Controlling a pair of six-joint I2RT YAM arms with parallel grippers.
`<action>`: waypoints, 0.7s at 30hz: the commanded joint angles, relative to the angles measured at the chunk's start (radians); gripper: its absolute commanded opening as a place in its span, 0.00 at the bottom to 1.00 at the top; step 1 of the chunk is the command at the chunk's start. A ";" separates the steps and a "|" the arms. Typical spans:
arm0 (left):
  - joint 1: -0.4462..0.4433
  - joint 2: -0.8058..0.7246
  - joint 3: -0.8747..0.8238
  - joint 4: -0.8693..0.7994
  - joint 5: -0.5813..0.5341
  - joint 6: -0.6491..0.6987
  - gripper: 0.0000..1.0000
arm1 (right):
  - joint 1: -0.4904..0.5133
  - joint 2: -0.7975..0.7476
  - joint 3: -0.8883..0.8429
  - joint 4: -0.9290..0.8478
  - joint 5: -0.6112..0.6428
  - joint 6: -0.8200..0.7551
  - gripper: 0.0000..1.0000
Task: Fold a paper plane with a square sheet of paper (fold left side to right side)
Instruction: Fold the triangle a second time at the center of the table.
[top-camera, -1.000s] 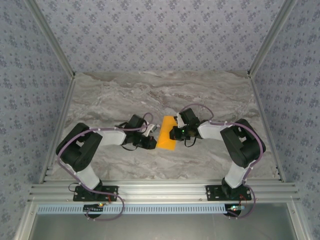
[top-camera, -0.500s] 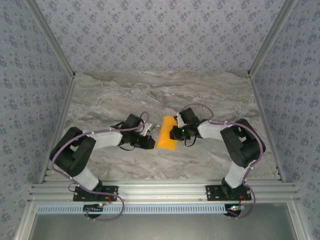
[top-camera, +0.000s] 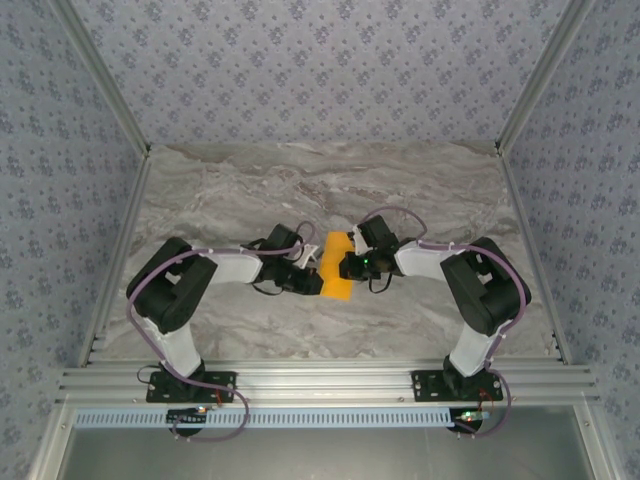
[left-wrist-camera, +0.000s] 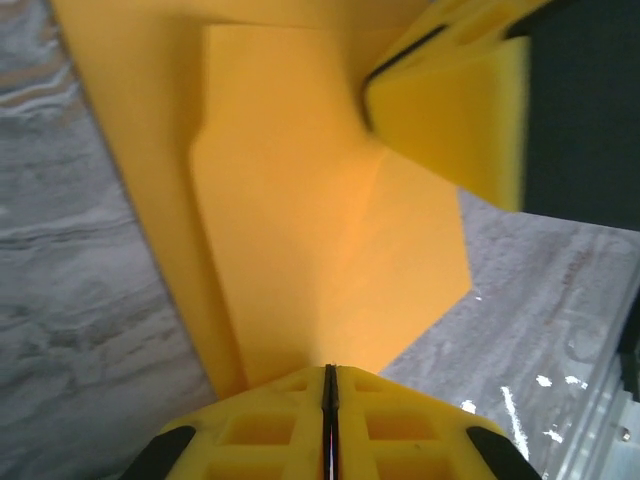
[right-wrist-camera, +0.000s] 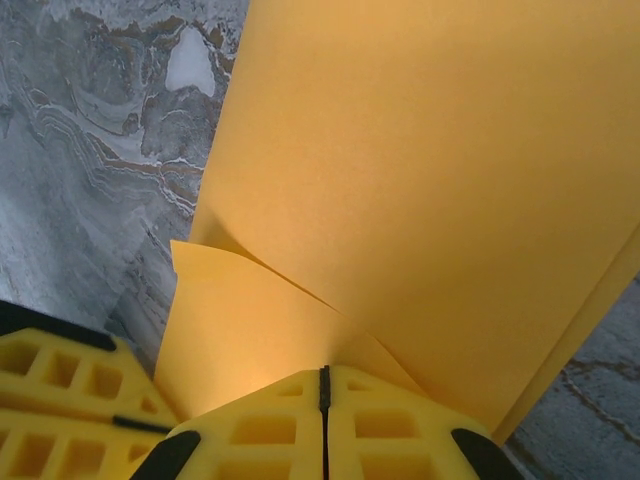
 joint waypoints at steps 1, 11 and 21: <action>-0.005 0.021 0.017 -0.037 -0.052 0.021 0.09 | 0.017 -0.049 0.012 -0.043 0.025 -0.001 0.05; -0.011 0.028 -0.017 -0.020 -0.064 0.018 0.08 | 0.094 -0.092 0.008 -0.043 0.012 0.029 0.05; -0.017 0.026 -0.010 -0.026 -0.074 0.015 0.08 | 0.108 -0.016 0.033 -0.015 -0.020 0.052 0.05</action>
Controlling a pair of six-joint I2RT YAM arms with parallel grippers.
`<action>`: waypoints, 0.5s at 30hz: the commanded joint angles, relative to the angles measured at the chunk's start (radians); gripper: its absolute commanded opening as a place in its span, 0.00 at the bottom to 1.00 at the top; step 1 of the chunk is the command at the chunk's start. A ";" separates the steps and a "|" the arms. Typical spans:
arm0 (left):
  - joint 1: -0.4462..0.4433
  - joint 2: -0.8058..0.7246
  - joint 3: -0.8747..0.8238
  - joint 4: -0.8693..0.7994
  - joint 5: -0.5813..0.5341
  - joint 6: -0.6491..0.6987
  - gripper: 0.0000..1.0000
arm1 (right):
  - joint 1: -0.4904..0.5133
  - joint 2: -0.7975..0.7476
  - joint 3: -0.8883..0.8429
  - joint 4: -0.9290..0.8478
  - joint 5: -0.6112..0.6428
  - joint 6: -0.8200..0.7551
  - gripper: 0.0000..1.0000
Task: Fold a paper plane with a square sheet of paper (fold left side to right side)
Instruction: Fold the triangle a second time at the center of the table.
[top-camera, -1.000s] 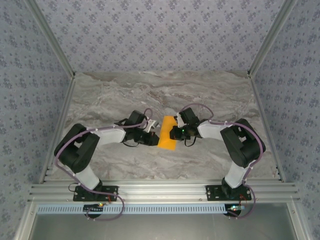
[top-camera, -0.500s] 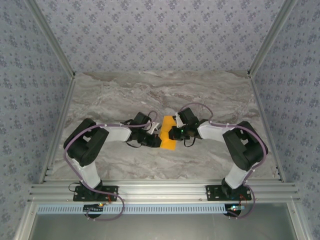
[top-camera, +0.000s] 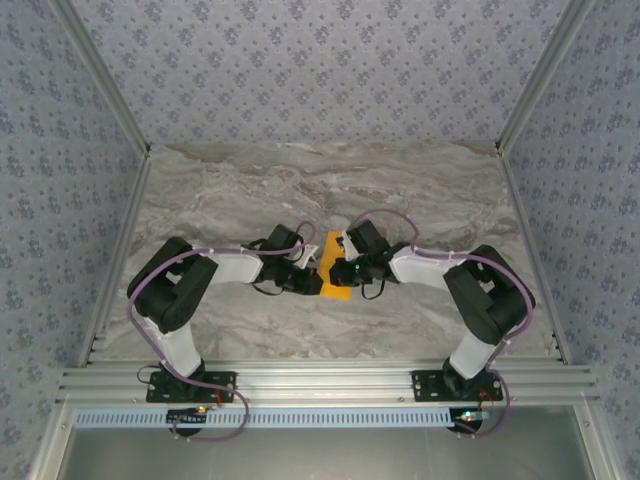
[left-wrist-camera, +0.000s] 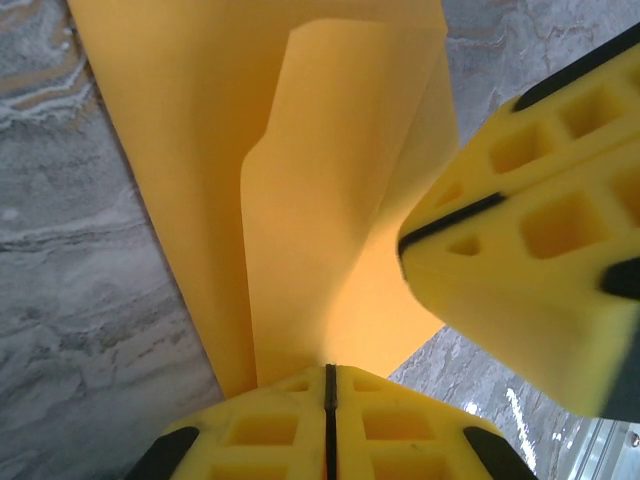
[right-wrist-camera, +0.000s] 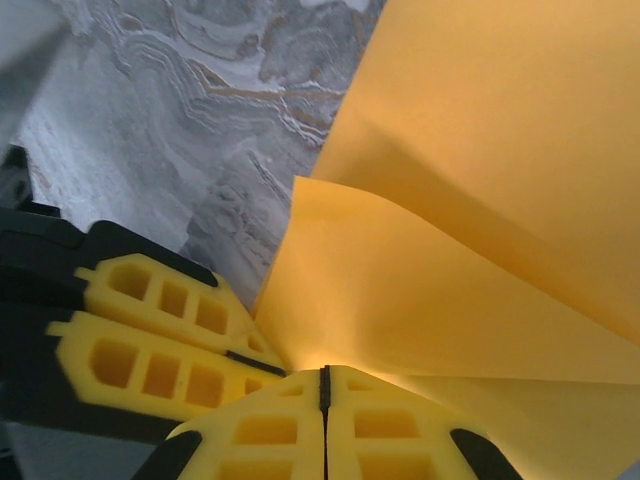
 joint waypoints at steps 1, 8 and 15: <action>-0.011 0.024 -0.012 -0.024 -0.061 0.016 0.08 | 0.014 0.028 0.032 0.007 -0.026 0.020 0.04; -0.011 0.024 -0.010 -0.024 -0.067 0.013 0.08 | 0.021 0.048 0.032 0.017 -0.030 0.025 0.04; -0.011 0.024 -0.003 -0.033 -0.070 0.016 0.08 | 0.023 0.076 0.048 0.025 -0.033 0.026 0.04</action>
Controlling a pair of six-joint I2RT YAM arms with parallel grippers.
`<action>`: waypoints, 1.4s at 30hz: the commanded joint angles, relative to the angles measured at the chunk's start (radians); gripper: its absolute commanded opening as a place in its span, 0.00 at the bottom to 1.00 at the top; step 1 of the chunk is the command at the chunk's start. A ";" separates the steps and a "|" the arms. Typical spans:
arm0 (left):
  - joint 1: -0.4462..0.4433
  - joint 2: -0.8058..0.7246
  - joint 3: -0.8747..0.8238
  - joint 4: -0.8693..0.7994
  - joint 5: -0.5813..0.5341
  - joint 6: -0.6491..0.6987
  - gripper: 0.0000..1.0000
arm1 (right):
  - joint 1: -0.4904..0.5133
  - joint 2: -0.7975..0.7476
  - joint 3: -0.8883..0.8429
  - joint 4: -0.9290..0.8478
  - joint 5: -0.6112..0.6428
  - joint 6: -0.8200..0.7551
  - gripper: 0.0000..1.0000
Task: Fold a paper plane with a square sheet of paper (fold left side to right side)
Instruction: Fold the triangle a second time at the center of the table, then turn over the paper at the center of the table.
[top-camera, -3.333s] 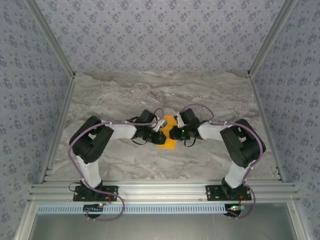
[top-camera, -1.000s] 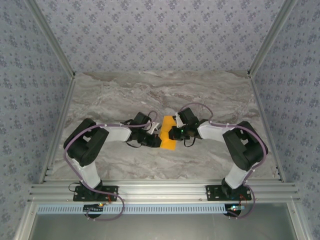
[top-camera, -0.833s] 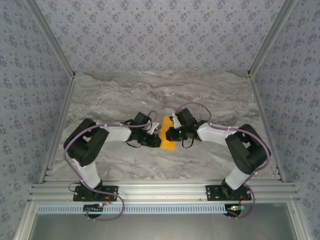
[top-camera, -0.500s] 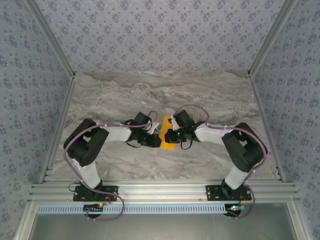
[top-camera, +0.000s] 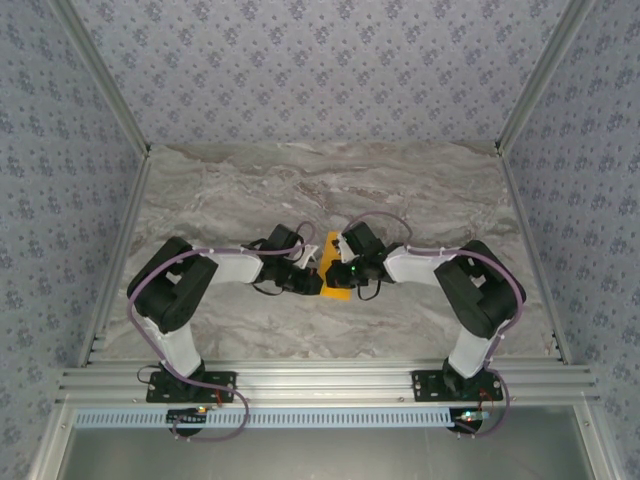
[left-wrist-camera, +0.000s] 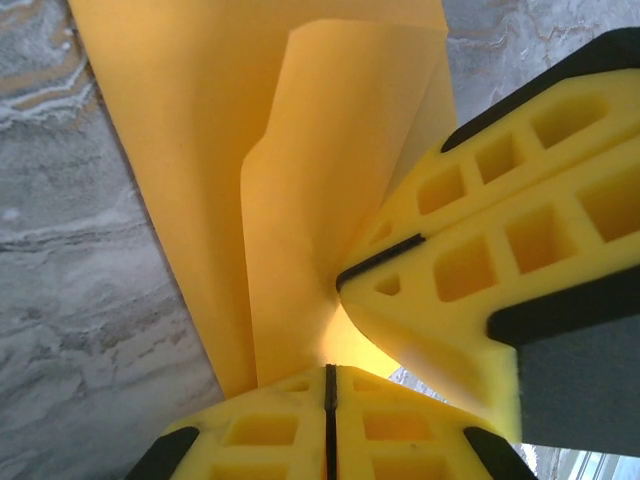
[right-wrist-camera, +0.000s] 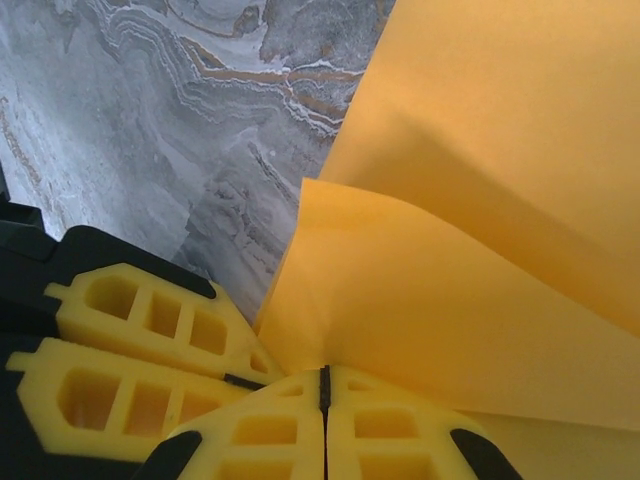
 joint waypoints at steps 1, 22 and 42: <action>-0.011 0.024 -0.001 -0.034 -0.067 0.016 0.08 | 0.009 0.029 0.032 -0.005 -0.009 0.008 0.04; 0.015 0.035 -0.042 -0.004 -0.056 0.007 0.07 | -0.144 0.029 0.002 -0.112 0.039 -0.106 0.05; 0.025 -0.110 -0.022 0.039 0.066 0.005 0.24 | -0.356 -0.197 -0.130 -0.074 0.040 -0.188 0.09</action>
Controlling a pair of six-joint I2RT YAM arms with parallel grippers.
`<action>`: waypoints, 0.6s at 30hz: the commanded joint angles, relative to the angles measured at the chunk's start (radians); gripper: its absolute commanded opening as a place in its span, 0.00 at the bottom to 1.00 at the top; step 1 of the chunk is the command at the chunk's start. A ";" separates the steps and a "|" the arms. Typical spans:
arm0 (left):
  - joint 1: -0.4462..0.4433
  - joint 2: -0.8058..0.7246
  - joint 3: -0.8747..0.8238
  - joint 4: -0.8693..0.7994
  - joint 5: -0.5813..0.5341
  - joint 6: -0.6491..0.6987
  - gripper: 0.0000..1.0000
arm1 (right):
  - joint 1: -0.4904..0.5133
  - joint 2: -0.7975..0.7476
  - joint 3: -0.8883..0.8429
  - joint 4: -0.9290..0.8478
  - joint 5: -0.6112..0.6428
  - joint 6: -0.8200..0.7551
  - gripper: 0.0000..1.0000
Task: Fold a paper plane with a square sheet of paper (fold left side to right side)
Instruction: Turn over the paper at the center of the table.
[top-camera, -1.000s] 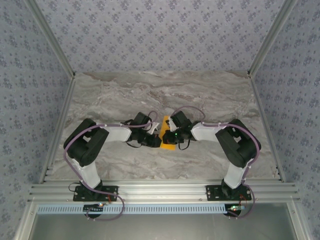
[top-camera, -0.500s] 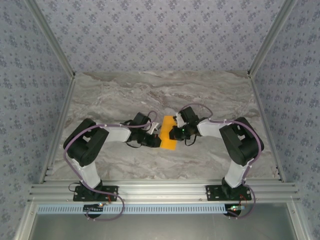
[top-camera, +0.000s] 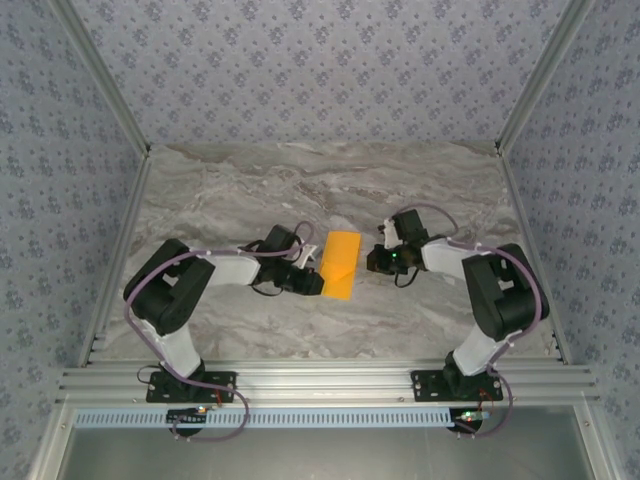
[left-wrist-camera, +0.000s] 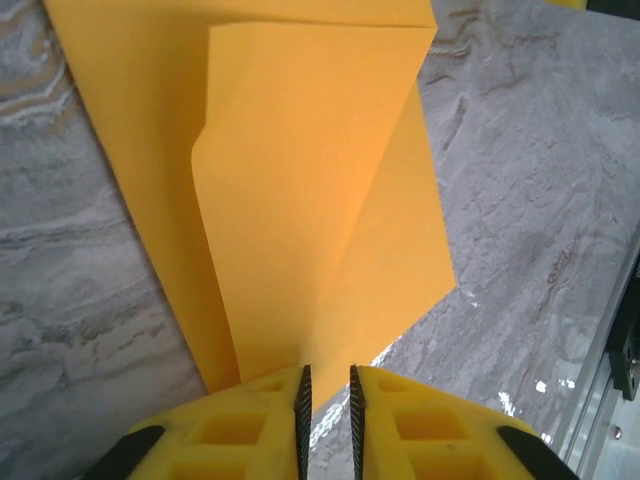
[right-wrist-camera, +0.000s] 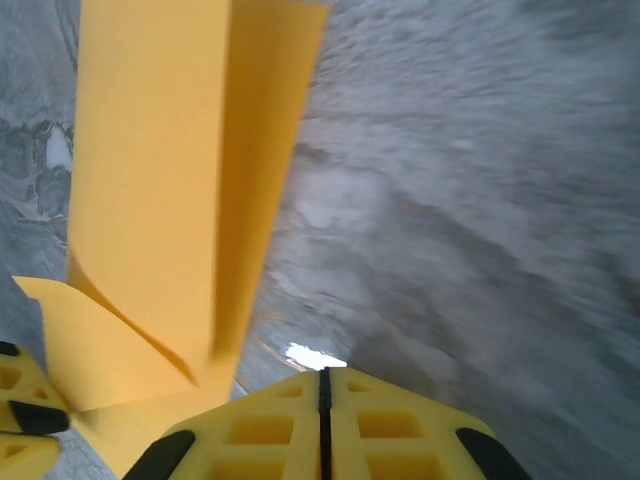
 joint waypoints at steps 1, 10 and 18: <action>0.020 -0.102 0.008 -0.001 0.039 0.018 0.27 | -0.014 -0.115 -0.047 -0.004 0.038 -0.026 0.10; 0.119 -0.145 0.009 0.010 0.077 0.052 0.51 | -0.007 -0.281 -0.245 0.266 -0.159 0.120 0.45; 0.109 0.008 0.098 0.060 0.146 0.036 0.53 | 0.075 -0.281 -0.255 0.269 -0.151 0.139 0.58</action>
